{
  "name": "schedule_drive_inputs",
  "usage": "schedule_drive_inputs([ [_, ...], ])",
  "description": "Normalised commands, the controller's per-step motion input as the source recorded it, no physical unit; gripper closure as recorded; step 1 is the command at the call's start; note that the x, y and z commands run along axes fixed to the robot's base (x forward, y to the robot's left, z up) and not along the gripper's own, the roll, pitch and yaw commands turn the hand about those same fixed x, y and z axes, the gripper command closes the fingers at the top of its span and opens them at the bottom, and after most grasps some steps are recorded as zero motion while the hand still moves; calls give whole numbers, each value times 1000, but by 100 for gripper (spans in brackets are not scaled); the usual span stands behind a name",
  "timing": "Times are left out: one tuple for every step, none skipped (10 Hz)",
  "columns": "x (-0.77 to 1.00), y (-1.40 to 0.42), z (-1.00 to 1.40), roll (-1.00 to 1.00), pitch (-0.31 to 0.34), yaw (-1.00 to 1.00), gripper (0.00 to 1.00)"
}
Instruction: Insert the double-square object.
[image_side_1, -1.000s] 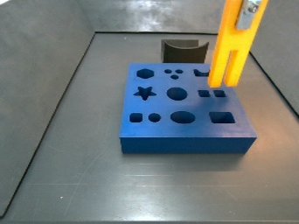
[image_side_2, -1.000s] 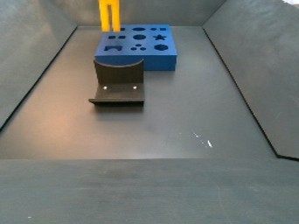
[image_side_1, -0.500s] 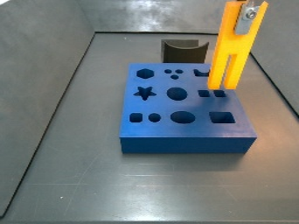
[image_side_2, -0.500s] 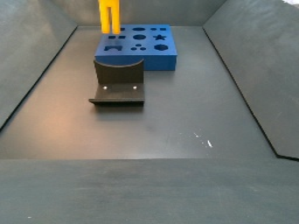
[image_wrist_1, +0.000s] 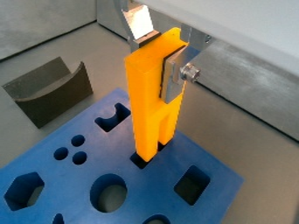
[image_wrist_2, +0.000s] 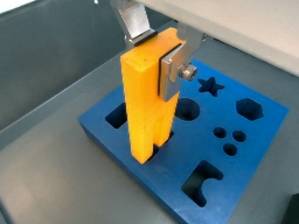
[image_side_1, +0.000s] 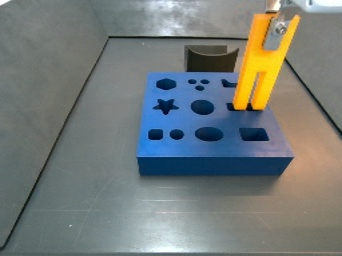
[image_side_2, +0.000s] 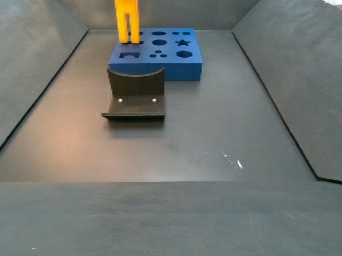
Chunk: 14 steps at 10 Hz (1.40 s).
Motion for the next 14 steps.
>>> schedule_drive_inputs([
  [-166,0,-34,-57,0,0,100],
  [-211,0,0,-77,0,0,100],
  [-220,0,0,-83,0,0,100],
  [-89,0,-29,-86,0,0,100],
  [0,0,-137,-96,-3,166,100],
  [0,0,-269,-69,-3,194,100],
  [0,0,-409,-109,-10,189,100],
  [0,0,-466,-134,-16,160,100],
  [0,0,-471,-86,-9,69,100],
  [0,0,-509,-67,0,11,100],
  [0,0,-546,-49,0,0,100],
  [0,0,-520,-17,0,0,100],
  [0,0,-429,0,0,0,100],
  [0,0,-129,0,0,0,100],
])
